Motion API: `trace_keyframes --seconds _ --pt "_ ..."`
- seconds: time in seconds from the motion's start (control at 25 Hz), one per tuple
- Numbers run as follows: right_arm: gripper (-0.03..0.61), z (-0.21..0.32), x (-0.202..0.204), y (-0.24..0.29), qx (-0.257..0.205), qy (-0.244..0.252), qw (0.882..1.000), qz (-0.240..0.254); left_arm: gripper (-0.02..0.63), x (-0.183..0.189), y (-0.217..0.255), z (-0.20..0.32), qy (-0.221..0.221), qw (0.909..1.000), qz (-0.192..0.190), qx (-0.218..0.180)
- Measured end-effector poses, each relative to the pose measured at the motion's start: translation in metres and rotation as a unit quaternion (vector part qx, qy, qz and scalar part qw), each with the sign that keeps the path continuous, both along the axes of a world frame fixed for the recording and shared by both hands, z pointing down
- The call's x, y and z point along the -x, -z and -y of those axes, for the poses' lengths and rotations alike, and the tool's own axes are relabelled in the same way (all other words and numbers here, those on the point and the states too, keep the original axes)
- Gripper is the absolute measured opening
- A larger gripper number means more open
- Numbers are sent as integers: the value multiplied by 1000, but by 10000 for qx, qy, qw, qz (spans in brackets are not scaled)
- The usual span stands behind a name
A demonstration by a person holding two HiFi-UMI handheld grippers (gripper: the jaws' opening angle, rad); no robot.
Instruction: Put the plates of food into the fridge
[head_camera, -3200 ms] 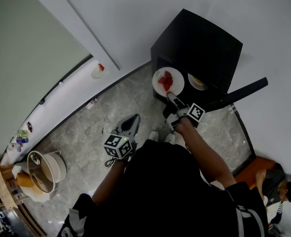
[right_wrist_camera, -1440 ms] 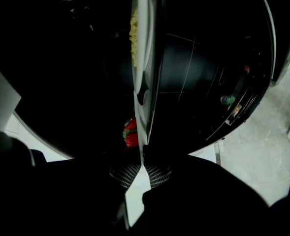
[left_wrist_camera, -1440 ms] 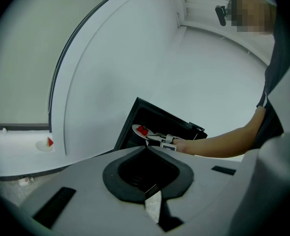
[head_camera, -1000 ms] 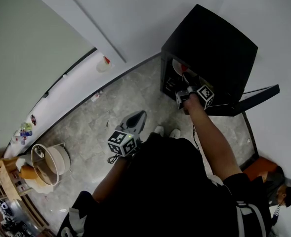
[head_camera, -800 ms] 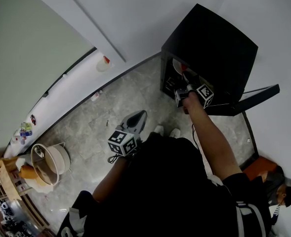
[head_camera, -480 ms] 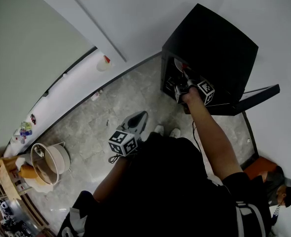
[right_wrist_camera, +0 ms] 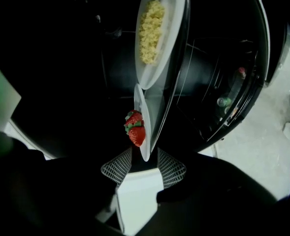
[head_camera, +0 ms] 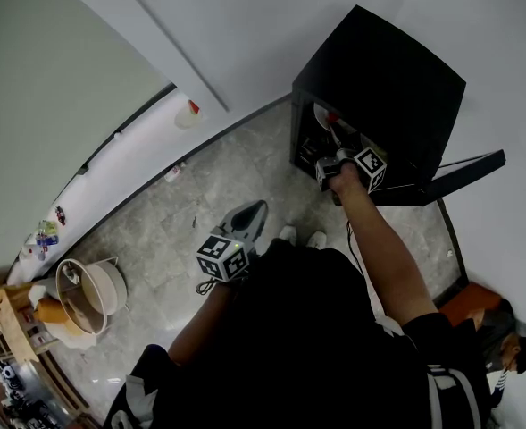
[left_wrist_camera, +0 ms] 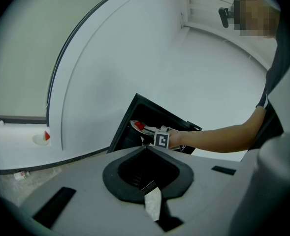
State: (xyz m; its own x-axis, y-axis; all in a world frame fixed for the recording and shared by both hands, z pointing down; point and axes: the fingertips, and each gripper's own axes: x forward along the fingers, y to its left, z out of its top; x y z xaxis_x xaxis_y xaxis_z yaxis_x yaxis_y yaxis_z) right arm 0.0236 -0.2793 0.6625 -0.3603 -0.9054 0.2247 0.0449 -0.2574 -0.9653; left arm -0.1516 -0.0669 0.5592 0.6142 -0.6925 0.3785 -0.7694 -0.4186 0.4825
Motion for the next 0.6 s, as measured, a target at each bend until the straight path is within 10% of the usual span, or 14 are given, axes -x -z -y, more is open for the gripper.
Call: trace_keyframes --seconds 0.6 --pt "169 -32 -1 17 -717 1135 9828 -1267 23 -6 11 -2 -110 9998 65 -178"
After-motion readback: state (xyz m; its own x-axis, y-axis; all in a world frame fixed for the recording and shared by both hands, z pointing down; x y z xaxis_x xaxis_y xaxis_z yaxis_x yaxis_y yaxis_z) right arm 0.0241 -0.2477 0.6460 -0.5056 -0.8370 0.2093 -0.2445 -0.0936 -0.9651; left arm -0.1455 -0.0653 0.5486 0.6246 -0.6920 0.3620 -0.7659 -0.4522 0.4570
